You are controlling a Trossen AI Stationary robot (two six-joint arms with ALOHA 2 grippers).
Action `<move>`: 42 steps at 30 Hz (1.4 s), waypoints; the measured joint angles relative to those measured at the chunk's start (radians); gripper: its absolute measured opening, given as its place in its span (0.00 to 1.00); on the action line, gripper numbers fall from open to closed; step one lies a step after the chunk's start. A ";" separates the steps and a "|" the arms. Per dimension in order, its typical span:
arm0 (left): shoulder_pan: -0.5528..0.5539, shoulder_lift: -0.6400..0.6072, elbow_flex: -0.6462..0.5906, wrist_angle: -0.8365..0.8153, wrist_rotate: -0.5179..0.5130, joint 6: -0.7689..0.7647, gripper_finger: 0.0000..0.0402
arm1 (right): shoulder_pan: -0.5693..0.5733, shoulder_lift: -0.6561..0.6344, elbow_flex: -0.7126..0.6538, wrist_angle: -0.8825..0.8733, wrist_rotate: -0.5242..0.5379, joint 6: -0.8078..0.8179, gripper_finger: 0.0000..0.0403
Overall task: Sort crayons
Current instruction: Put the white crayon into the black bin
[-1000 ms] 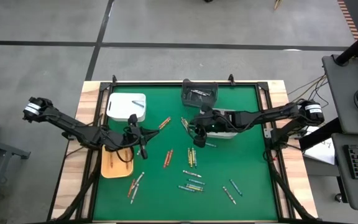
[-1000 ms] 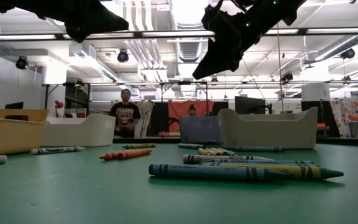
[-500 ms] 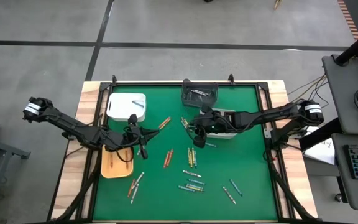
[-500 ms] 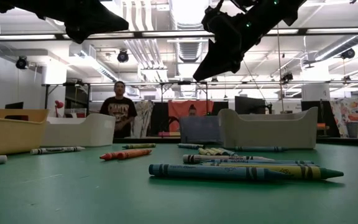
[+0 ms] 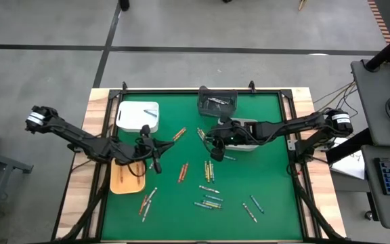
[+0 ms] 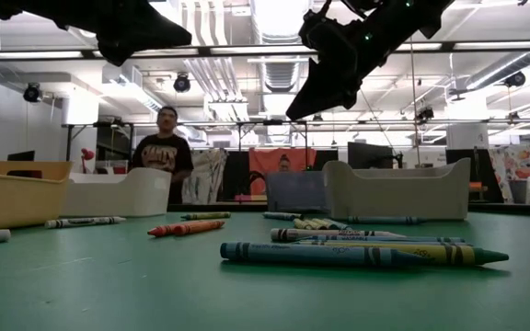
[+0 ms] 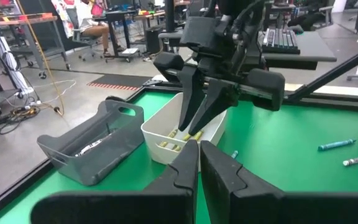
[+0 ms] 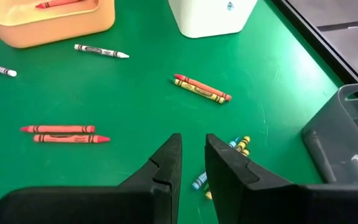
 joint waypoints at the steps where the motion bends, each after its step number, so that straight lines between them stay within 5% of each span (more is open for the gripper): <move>1: 0.000 0.004 0.000 0.000 0.000 0.000 0.00 | 0.000 0.000 -0.003 -0.001 0.000 0.000 0.15; 21: 0.009 0.122 0.000 0.086 -0.052 -0.011 0.00 | 0.000 0.000 -0.045 0.000 0.000 0.032 0.14; 42: 0.029 0.222 0.000 0.085 -0.095 -0.387 0.00 | 0.000 0.000 -0.045 0.014 0.000 0.005 0.14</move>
